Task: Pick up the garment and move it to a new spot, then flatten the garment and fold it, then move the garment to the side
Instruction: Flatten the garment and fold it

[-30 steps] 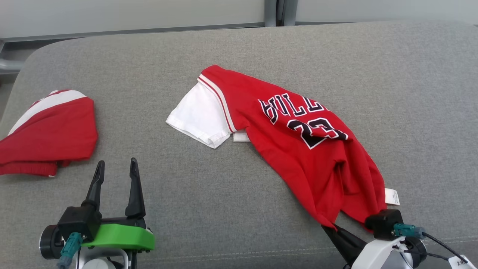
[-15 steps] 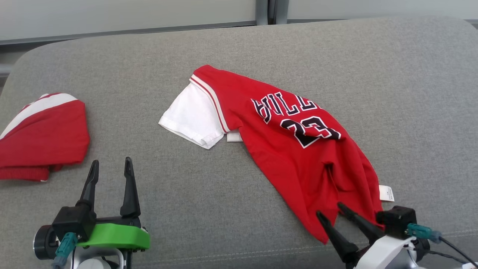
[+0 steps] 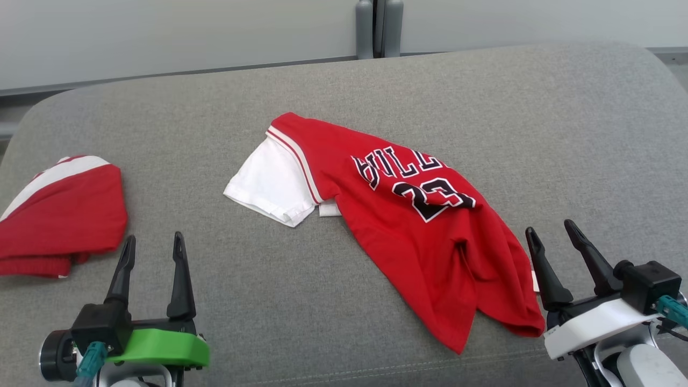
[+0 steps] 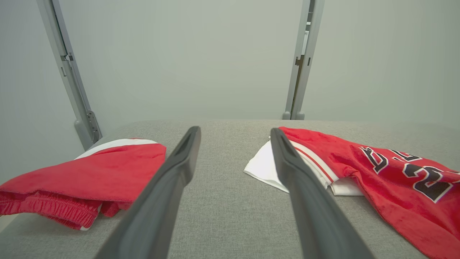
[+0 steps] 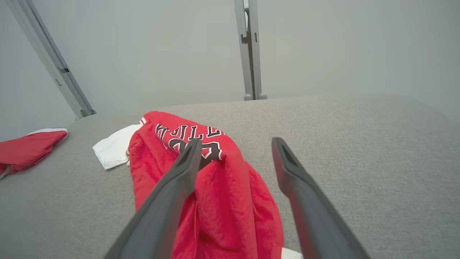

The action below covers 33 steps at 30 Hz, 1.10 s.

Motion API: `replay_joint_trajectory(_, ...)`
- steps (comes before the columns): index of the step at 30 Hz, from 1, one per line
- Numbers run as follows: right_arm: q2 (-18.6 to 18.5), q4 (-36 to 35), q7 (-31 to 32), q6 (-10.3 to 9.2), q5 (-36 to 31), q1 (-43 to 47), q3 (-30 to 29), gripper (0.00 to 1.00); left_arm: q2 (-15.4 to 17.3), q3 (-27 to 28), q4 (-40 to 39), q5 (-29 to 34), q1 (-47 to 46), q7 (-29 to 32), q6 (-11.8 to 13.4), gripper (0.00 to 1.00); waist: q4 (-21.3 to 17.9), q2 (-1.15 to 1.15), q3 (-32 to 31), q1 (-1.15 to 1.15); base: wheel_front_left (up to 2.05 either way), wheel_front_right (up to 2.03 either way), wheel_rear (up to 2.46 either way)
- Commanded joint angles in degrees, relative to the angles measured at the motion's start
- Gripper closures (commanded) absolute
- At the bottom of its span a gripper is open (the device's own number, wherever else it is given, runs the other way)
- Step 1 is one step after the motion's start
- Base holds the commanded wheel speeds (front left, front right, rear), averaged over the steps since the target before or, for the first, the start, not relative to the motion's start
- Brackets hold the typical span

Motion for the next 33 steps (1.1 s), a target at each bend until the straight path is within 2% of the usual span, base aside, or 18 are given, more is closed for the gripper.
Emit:
replay_joint_trajectory(1,0.58,0.49,-0.40,0.00,-1.79,-0.40,-0.49,0.00,0.31,0.04,0.01,0.25,0.97,0.05,0.40,0.00,-0.16,0.00,-1.55,0.00,0.00,0.00,0.00)
replay_joint_trajectory(9,4.45,1.92,-0.80,-0.01,-7.34,2.72,0.82,0.00,0.29,-0.88,0.63,0.02,4.11,0.02,0.28,0.00,-0.14,0.00,-5.24,0.00,0.00,0.00,0.00)
replay_joint_trajectory(23,9.08,0.77,-1.31,-0.01,-10.45,7.84,-0.20,0.00,1.21,-0.83,-0.03,0.39,6.37,0.03,1.14,0.00,-0.30,0.00,-6.69,0.00,0.00,0.00,0.00)
replay_joint_trajectory(33,9.93,0.69,-1.27,-0.01,-11.15,7.27,-1.17,0.00,1.27,-1.41,-0.31,0.30,7.95,0.29,1.96,0.00,-0.16,0.00,-6.94,0.00,0.00,0.00,0.00)
